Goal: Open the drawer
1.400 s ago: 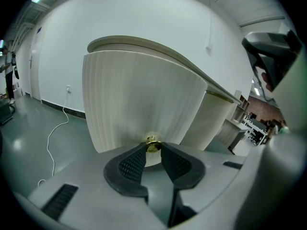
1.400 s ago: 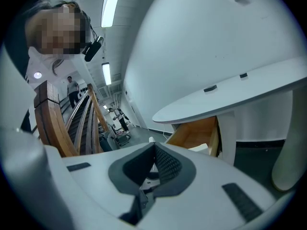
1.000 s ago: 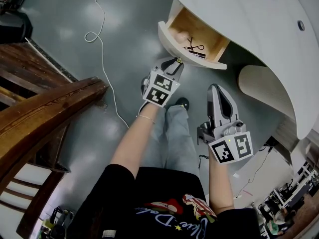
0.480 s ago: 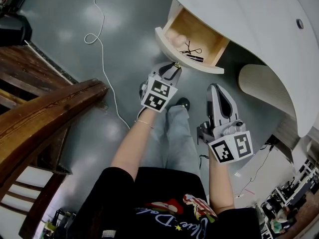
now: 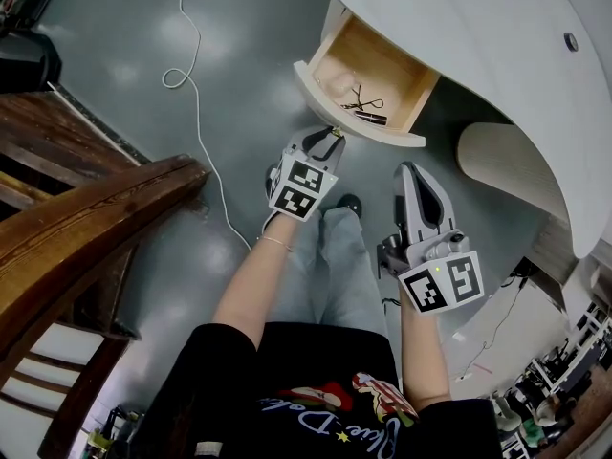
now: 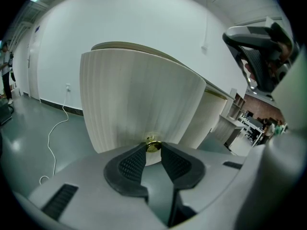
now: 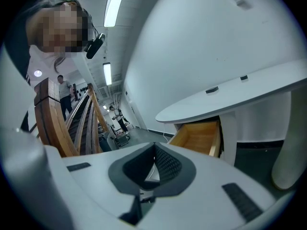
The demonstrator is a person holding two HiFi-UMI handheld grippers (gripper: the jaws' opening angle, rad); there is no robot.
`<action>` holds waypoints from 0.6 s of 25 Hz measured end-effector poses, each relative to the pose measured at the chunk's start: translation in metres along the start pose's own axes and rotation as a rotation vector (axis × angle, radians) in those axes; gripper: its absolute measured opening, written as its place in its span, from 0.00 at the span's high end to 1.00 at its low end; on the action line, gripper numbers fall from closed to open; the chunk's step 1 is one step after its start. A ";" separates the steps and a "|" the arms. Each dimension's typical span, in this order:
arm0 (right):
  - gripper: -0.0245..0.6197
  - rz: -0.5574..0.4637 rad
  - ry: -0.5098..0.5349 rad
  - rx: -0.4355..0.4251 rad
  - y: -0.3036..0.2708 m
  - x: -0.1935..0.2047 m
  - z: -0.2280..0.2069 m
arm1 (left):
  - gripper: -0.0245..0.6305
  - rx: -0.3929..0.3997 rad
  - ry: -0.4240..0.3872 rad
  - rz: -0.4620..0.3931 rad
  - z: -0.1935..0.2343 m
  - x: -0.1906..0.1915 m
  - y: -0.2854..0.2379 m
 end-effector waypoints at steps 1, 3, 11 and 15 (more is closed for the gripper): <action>0.96 0.000 -0.002 -0.002 0.001 0.001 0.000 | 0.81 -0.002 -0.003 0.001 0.000 0.001 0.001; 0.96 0.008 -0.010 -0.005 0.003 0.005 0.000 | 0.81 -0.003 -0.004 0.010 -0.002 0.004 0.004; 0.96 0.013 -0.009 -0.024 0.011 0.005 0.001 | 0.81 -0.014 0.014 0.013 -0.007 0.014 0.011; 0.96 0.021 -0.018 -0.023 0.014 0.003 -0.003 | 0.81 -0.016 0.018 0.017 -0.008 0.013 0.013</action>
Point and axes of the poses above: the fingertips, and each gripper's own axes: y backward along the fingers, z to its left, x out of its underside, the point moved 5 cm from there along y, backward along the fingers, and after that the axes turned 2 degrees about x, right-handed, at the moved point
